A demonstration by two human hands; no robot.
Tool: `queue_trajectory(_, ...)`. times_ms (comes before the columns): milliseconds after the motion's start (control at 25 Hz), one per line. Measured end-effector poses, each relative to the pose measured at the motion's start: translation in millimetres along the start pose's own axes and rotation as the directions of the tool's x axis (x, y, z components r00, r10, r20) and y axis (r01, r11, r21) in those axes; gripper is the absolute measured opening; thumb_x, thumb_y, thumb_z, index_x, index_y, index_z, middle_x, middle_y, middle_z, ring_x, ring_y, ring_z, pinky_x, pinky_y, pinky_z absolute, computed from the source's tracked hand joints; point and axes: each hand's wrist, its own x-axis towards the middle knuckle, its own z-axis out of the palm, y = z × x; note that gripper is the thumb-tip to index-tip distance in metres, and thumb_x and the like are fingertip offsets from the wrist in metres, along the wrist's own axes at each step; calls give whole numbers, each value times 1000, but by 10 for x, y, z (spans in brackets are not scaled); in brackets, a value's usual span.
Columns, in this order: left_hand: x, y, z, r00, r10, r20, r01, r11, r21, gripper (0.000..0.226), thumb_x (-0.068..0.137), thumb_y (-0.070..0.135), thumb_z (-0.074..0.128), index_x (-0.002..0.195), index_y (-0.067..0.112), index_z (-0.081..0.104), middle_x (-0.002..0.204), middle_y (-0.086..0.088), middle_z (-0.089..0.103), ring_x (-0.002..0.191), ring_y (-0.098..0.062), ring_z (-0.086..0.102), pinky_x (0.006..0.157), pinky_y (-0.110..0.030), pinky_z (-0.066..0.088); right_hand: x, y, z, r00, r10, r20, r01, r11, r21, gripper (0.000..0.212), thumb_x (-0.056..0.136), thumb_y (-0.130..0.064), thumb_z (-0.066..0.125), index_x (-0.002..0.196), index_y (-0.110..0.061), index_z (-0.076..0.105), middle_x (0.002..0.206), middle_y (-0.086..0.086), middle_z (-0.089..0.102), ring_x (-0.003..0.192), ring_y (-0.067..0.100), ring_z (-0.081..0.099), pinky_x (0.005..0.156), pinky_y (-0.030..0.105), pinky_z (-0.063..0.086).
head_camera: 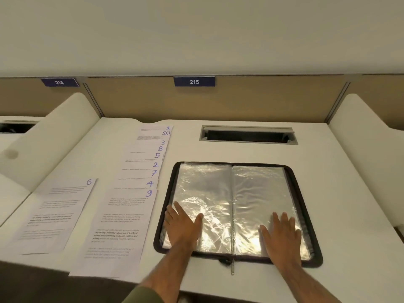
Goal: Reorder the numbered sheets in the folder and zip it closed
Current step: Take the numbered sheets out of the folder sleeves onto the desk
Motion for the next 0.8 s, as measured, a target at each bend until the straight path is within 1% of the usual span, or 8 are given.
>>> queue_trajectory(160,31,39,-69,999,-23,-41,23,1000,11,113,85,76,51,160,8,2,165,-16,16,151,-32,18,122,-46,20,59,63,41,999,-36,-16,35,999,-33,64,97,-56,45,146,-15,47,152,20,42,141,41,38,110,58,39)
queue_trajectory(280,75,16,-113,998,-34,-46,35,999,27,114,81,77,56,160,10,8,162,-14,24,147,-33,25,117,-48,27,88,93,62,997,-66,-35,65,998,-23,61,100,-54,40,146,-14,47,153,21,41,142,42,37,112,60,36)
queue_trajectory(400,109,-24,-175,998,-62,-30,60,996,-60,111,77,67,68,158,15,14,155,-12,29,140,-33,32,108,-49,40,83,105,74,997,-72,-18,72,997,1,63,100,-54,41,149,-15,43,157,19,37,147,41,31,116,59,31)
queue_trajectory(520,134,-31,-262,993,-118,7,118,984,-135,108,76,55,80,155,13,19,146,-13,33,132,-33,41,95,-47,49,98,83,54,996,-89,-4,89,996,-2,59,100,-54,38,147,-18,42,158,16,36,148,39,29,116,58,32)
queue_trajectory(600,142,-23,-300,987,-154,34,157,976,-152,100,76,50,83,150,10,28,141,-14,39,125,-35,50,90,-45,52,124,19,16,994,-108,21,107,994,38,56,101,-52,36,146,-19,41,159,14,33,149,37,25,118,57,29)
queue_trajectory(680,129,-52,-322,983,-179,45,184,964,-192,89,76,48,83,141,9,38,133,-12,51,114,-33,60,80,-41,55,142,-103,-30,990,-138,25,134,985,107,54,102,-48,38,147,-19,40,163,13,28,152,35,19,122,55,21)
queue_trajectory(720,124,-81,-333,982,-184,49,190,957,-218,84,77,47,83,138,9,41,129,-11,57,109,-31,63,75,-38,53,154,-184,-51,987,-157,18,153,979,131,52,103,-47,40,147,-19,42,163,13,27,153,34,18,123,54,18)
queue_trajectory(800,106,-151,-361,983,-173,56,181,952,-247,69,81,43,80,132,10,46,121,-7,64,97,-26,66,70,-34,50,200,-373,-117,976,-216,-30,218,967,135,46,102,-44,46,141,-19,50,160,12,33,152,34,22,122,54,20)
